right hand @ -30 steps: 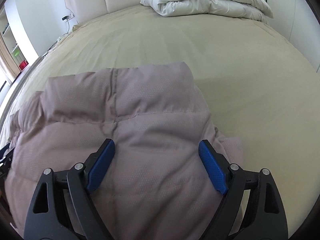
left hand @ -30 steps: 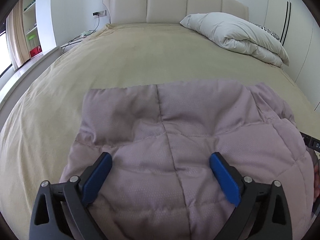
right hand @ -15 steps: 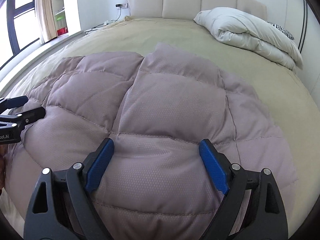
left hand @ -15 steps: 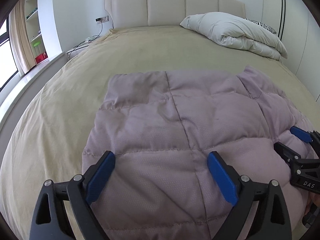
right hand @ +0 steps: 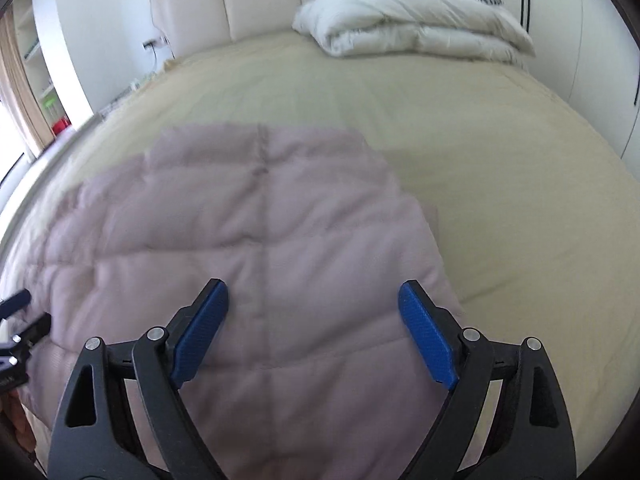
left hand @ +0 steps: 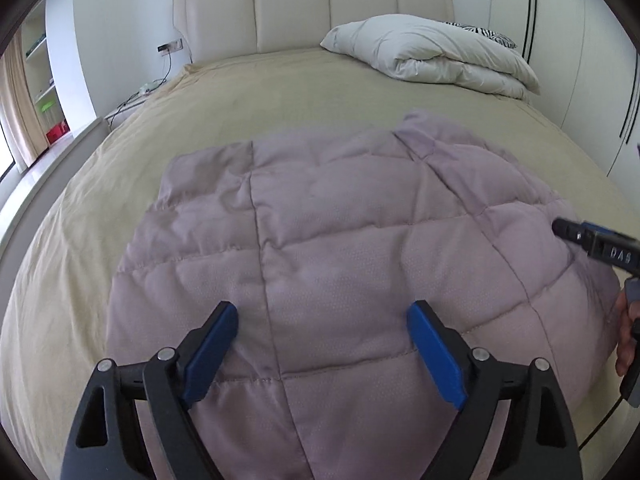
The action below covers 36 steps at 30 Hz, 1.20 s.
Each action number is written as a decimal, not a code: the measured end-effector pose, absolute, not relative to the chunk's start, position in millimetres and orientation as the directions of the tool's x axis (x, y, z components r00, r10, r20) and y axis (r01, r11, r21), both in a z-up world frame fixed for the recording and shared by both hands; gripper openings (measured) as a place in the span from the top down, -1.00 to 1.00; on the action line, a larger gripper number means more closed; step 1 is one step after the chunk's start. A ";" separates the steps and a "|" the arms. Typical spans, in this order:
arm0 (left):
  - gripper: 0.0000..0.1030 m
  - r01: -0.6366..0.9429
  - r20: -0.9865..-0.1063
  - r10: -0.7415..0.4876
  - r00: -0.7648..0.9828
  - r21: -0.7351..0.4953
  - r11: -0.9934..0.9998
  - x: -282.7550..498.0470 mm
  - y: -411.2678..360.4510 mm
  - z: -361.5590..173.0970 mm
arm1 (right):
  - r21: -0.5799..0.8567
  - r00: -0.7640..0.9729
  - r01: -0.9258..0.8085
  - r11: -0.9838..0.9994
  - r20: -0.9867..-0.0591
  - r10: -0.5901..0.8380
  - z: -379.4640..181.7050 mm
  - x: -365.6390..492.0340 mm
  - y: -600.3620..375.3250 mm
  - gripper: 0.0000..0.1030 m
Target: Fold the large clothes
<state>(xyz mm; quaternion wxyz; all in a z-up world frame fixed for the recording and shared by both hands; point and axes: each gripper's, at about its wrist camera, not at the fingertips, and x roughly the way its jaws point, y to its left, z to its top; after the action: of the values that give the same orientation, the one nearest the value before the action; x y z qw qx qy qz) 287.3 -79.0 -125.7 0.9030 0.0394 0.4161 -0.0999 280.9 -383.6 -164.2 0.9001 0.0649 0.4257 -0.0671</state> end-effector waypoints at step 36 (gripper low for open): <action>-0.90 0.089 -0.674 -0.202 0.711 -0.198 0.976 236.6 34.7 -93.6 | 0.307 0.759 0.029 0.951 -0.626 0.179 -118.7 215.9 -405.5 -0.77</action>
<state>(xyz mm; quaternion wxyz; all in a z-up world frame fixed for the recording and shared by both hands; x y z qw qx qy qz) 236.6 34.7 -93.6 0.9217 -0.0757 0.3722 -0.0788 215.9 -405.5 -118.7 0.9257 0.1506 0.3445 0.0404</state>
